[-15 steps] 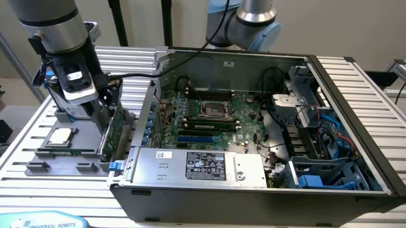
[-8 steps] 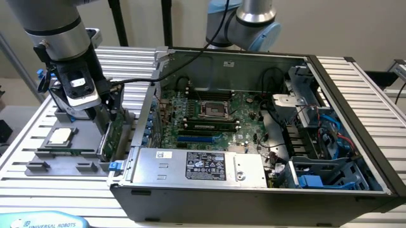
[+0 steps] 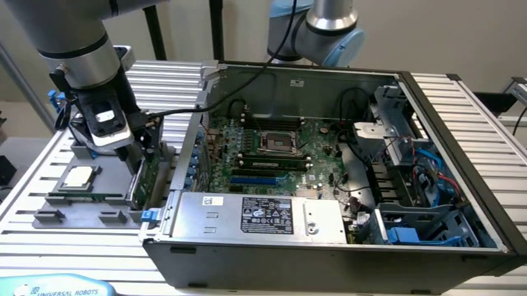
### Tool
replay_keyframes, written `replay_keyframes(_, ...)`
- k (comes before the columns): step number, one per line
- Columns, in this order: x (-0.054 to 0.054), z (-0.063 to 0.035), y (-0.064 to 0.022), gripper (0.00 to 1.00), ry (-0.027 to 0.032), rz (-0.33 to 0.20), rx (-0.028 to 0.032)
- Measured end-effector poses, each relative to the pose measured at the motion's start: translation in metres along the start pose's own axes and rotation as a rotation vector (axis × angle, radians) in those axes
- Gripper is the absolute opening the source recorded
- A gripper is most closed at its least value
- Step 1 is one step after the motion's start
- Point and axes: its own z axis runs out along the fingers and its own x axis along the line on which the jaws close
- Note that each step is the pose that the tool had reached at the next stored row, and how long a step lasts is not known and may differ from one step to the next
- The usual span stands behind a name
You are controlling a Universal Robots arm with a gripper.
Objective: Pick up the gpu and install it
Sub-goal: 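Pick up the gpu and move the gpu toward the slot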
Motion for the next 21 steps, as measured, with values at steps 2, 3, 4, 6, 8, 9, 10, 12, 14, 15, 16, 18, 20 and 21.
replay_keyframes(2, 0.0, 0.0027, -0.0008, 0.54, -0.0048, 0.0, -0.0001)
replay_keyframes(3, 0.001, 0.0043, -0.0013, 0.54, -0.0077, 0.0, -0.0003)
replay_keyframes(4, 0.001, 0.0056, -0.0018, 0.54, -0.0103, 0.0, -0.0004)
replay_keyframes(6, 0.001, 0.0087, -0.0029, 0.54, -0.0161, -0.001, -0.0009)
replay_keyframes(8, 0.002, 0.0118, -0.004, 0.54, -0.0211, -0.001, -0.0011)
replay_keyframes(9, 0.003, 0.0136, -0.0044, 0.54, -0.0231, -0.001, -0.0013)
replay_keyframes(10, 0.004, 0.0154, -0.0046, 0.54, -0.025, -0.001, -0.0014)
replay_keyframes(12, 0.006, 0.0188, -0.005, 0.54, -0.0286, -0.001, -0.0014)
replay_keyframes(14, 0.009, 0.0222, -0.0054, 0.54, -0.0335, -0.002, -0.0016)
replay_keyframes(15, 0.011, 0.024, -0.0055, 0.54, -0.0371, -0.002, -0.0021)
replay_keyframes(16, 0.011, 0.0254, -0.0055, 0.54, -0.041, -0.002, -0.0023)
replay_keyframes(18, 0.011, 0.0274, -0.0052, 0.54, -0.0468, -0.002, -0.0025)
replay_keyframes(20, 0.011, 0.0284, -0.0043, 0.54, -0.0494, -0.002, -0.0027)
replay_keyframes(21, 0.011, 0.0285, -0.004, 0.54, -0.0496, -0.002, -0.0027)
